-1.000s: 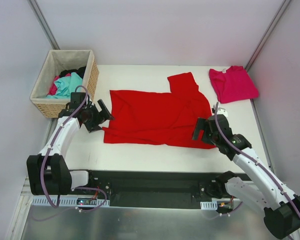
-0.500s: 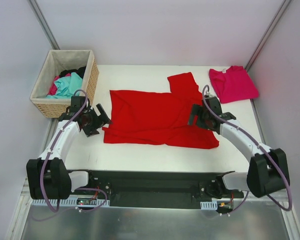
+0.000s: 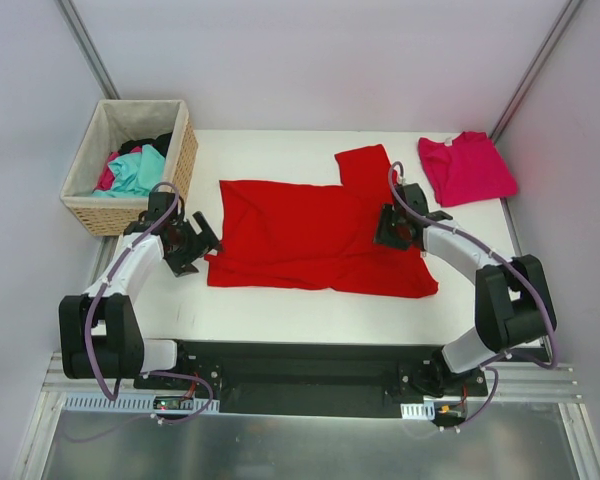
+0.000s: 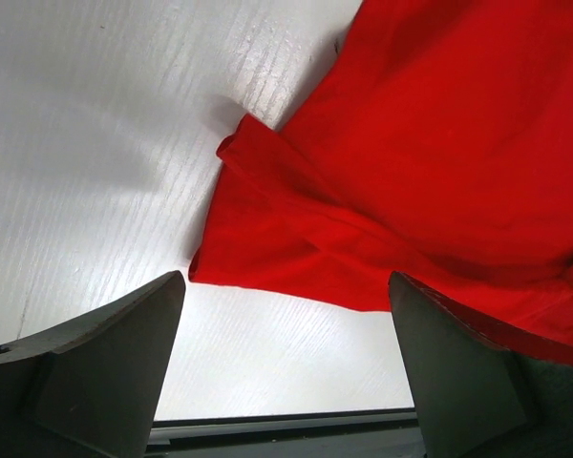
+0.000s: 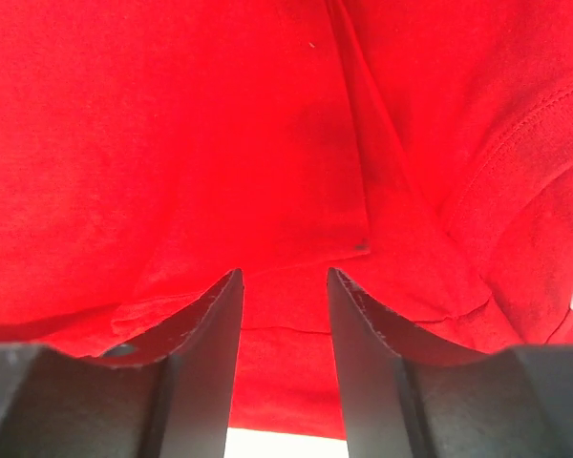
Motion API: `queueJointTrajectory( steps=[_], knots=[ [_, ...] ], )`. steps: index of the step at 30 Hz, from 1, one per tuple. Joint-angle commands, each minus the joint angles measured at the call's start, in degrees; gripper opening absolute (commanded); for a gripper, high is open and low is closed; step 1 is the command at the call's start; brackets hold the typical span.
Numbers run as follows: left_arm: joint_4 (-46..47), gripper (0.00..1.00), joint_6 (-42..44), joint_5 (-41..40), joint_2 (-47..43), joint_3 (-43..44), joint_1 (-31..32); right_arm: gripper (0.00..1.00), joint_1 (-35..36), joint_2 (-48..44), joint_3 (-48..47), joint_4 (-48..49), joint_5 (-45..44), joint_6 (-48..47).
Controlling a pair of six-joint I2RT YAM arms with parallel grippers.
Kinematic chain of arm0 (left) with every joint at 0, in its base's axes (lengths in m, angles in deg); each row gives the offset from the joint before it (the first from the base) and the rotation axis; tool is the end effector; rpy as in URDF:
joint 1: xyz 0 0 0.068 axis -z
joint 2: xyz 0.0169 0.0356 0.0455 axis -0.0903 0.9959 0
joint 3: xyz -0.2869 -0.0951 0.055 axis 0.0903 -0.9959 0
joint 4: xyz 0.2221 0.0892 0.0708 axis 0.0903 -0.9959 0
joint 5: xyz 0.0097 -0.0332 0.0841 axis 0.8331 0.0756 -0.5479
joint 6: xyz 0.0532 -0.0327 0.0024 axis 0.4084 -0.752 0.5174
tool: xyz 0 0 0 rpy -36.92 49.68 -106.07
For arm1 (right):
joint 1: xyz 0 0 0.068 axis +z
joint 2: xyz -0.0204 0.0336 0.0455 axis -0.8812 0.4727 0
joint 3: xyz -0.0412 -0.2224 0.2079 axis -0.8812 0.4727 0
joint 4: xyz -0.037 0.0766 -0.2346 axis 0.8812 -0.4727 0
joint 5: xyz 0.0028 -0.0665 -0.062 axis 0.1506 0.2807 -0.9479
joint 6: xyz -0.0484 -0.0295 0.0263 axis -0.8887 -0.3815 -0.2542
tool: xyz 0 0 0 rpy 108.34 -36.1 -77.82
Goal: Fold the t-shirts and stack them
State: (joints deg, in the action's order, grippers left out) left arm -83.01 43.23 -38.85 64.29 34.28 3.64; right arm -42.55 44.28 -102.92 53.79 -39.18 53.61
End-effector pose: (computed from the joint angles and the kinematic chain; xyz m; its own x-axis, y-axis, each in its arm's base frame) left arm 0.2429 -0.0042 0.2491 -0.7442 -0.5647 -0.3568 -0.3829 0.7983 -0.4649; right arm 0.2999 0.1028 0.2416 -0.7622 -0.0352 -0.6464 -0.1438 0.9828 0.1160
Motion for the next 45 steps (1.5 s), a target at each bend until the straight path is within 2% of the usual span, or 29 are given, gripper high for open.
queueJointTrajectory(
  steps=[1,22,34,41,45],
  knots=[
    [0.7,0.88,-1.8,-0.9,0.3,1.9,0.0,0.43,-0.3,1.0,-1.9,1.7,-0.7,0.2],
    [2.0,0.88,-1.7,-1.0,1.7,1.4,0.0,0.46,-2.4,-0.7,2.6,2.0,-2.5,0.8],
    [2.1,0.88,-1.4,-1.5,0.9,1.2,0.0,0.45,-2.6,3.9,1.1,3.8,-1.2,1.5],
    [2.0,0.88,-1.3,-2.1,0.7,1.3,0.1,0.42,-2.7,6.7,0.4,5.8,0.4,2.7],
    [2.0,0.88,-1.3,-2.1,1.3,1.5,0.0,0.31,-2.8,7.2,-0.4,5.9,0.8,2.8]
  ],
)
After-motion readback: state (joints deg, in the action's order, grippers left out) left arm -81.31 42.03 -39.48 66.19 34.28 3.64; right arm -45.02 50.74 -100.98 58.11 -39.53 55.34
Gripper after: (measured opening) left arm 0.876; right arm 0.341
